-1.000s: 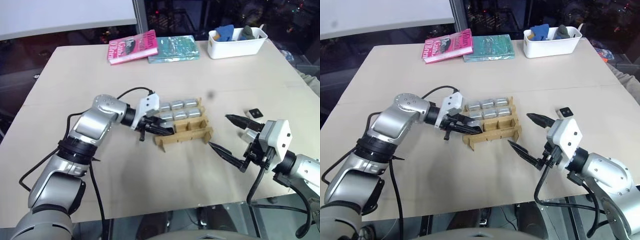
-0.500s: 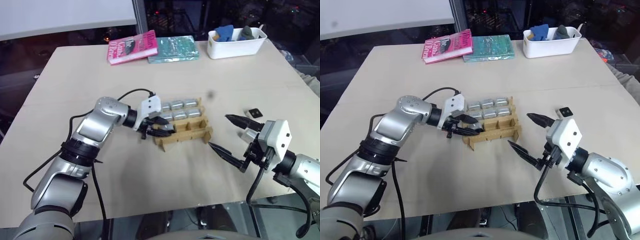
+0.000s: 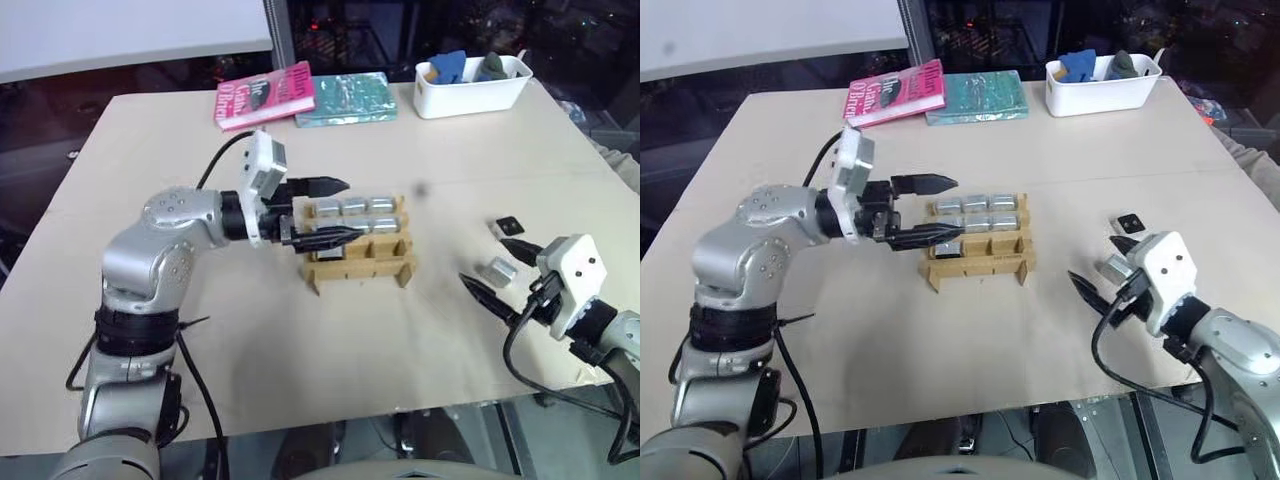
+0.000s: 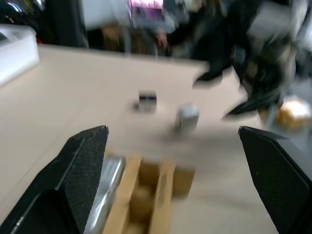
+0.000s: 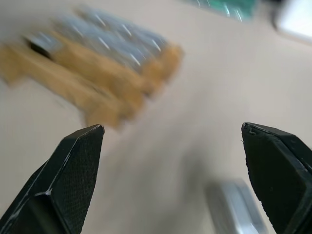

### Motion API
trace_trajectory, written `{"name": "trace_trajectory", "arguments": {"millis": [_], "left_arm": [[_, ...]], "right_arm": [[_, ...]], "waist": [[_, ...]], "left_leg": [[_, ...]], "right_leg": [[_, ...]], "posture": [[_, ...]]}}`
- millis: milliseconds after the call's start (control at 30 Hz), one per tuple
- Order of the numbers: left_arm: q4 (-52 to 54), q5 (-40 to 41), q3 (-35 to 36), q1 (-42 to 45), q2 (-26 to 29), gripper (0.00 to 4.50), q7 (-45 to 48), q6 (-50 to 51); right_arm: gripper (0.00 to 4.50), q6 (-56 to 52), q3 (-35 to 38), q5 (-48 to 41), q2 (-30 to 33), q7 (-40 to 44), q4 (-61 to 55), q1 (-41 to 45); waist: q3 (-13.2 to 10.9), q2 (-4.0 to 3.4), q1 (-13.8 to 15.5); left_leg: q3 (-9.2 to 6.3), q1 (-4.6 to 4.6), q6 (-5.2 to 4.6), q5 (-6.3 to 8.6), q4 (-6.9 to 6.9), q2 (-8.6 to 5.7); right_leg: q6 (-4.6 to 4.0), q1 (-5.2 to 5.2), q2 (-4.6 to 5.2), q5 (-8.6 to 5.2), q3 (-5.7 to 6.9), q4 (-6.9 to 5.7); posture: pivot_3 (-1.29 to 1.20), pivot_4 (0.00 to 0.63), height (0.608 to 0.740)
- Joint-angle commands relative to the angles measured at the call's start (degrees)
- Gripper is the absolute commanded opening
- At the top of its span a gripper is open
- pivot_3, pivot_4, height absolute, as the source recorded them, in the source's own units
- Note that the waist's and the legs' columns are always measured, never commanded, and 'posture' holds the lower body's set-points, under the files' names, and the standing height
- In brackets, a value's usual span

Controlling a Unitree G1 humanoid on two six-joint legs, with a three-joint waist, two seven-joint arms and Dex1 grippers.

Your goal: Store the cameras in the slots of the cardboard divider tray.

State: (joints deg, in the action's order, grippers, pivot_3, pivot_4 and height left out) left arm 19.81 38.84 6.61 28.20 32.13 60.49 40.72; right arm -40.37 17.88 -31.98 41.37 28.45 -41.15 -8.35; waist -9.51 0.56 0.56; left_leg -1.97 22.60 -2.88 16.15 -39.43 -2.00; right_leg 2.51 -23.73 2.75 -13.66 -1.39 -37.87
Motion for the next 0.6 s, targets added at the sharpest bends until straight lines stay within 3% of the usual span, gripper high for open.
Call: {"name": "trace_trajectory", "arguments": {"millis": [33, 200, 400, 600], "left_arm": [[6.7, 4.5, 3.3, -3.9, 0.8, 4.44, -1.7, -0.5], [12.3, 13.3, 7.7, -11.8, 5.0, 4.44, 1.4, 1.1], [15.3, 10.8, 9.3, -20.6, 10.5, 4.44, 4.2, -3.9], [16.9, 11.0, 11.0, -26.0, 11.8, 4.44, 3.3, -6.6]], "right_arm": [[4.5, 0.8, 0.1, 3.3, 3.7, 1.8, 2.1, 0.5], [4.5, -0.9, -1.7, 3.3, 7.1, 6.0, 7.8, 2.1], [4.5, -1.8, -3.3, 3.0, 8.1, 10.0, 15.0, 6.8], [4.5, -1.5, -5.2, 4.4, 8.6, 11.7, 18.3, 8.7]], "waist": [[0.0, -0.01, 0.1], [0.0, 0.01, -0.1], [0.0, -0.01, 0.2], [0.0, -0.02, 0.2]], "left_leg": [[0.0, -0.01, 0.0, 0.0, 0.0, 0.0], [0.01, -0.01, 0.0, 0.0, 0.01, 0.01], [0.03, -0.05, -0.14, 0.08, 0.02, 0.0], [0.0, -0.03, -0.13, 0.08, 0.04, 0.01]], "right_leg": [[0.0, 0.0, 0.0, 0.0, 0.0, -0.01], [-0.01, 0.0, -0.01, 0.0, -0.02, 0.02], [-0.02, 0.05, 0.0, 0.0, -0.02, 0.04], [-0.03, 0.04, 0.04, -0.01, 0.02, 0.08]], "posture": [[0.0, 0.15, 0.74], [0.0, 0.15, 0.74], [0.0, 0.15, 0.74], [0.0, 0.15, 0.74]]}}
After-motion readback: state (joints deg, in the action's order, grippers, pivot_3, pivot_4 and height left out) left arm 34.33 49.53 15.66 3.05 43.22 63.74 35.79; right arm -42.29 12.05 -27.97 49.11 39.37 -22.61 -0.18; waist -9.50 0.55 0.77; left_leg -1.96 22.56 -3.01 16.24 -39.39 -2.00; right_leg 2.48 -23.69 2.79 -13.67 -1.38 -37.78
